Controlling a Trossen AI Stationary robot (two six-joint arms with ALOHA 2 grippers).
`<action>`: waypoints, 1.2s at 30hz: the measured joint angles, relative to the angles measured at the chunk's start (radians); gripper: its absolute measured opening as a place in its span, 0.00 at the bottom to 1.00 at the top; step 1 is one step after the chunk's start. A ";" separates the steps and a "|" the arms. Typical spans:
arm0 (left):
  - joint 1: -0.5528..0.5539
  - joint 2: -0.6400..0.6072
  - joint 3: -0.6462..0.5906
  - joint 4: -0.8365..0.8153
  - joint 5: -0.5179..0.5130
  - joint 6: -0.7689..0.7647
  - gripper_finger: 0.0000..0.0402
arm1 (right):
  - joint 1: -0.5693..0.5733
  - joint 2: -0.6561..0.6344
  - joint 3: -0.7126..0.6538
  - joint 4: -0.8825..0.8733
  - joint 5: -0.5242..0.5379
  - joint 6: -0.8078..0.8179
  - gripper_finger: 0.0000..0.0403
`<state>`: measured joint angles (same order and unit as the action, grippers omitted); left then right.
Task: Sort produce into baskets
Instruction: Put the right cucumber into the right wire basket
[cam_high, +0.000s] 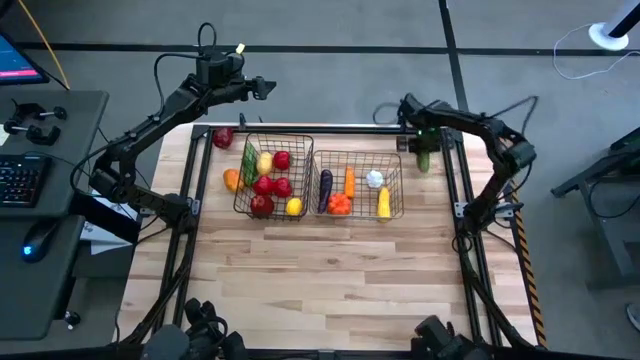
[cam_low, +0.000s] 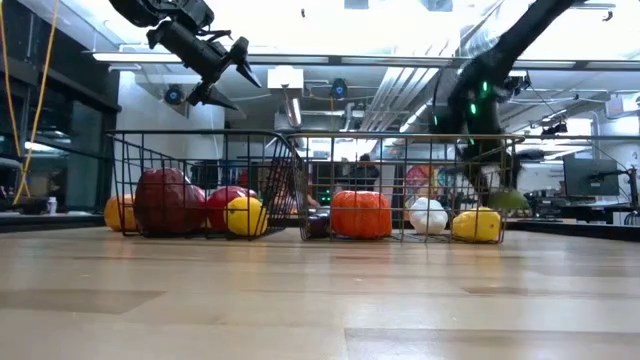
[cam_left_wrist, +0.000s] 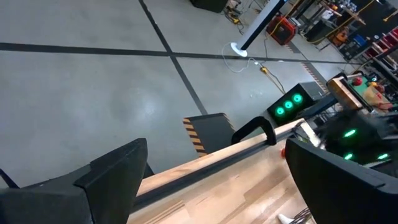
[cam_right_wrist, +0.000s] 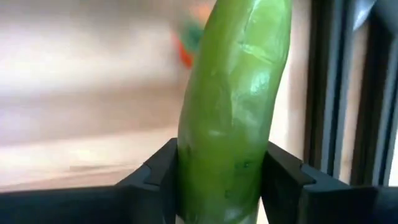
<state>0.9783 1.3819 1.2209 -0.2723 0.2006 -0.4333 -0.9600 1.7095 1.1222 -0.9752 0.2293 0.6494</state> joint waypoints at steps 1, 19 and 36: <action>0.000 0.000 0.000 0.000 0.000 0.002 0.92 | 0.004 -0.025 0.029 0.000 0.002 -0.003 0.37; 0.000 0.000 0.000 0.001 0.000 0.000 0.92 | 0.298 -0.189 0.332 0.473 -0.482 -0.231 0.38; 0.000 0.000 0.000 0.000 -0.001 -0.001 0.92 | 0.564 -0.131 0.303 -0.045 -0.469 -0.475 0.65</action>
<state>0.9783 1.3819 1.2209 -0.2722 0.1995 -0.4339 -0.3962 1.5787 1.4250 -1.0199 -0.2401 0.1749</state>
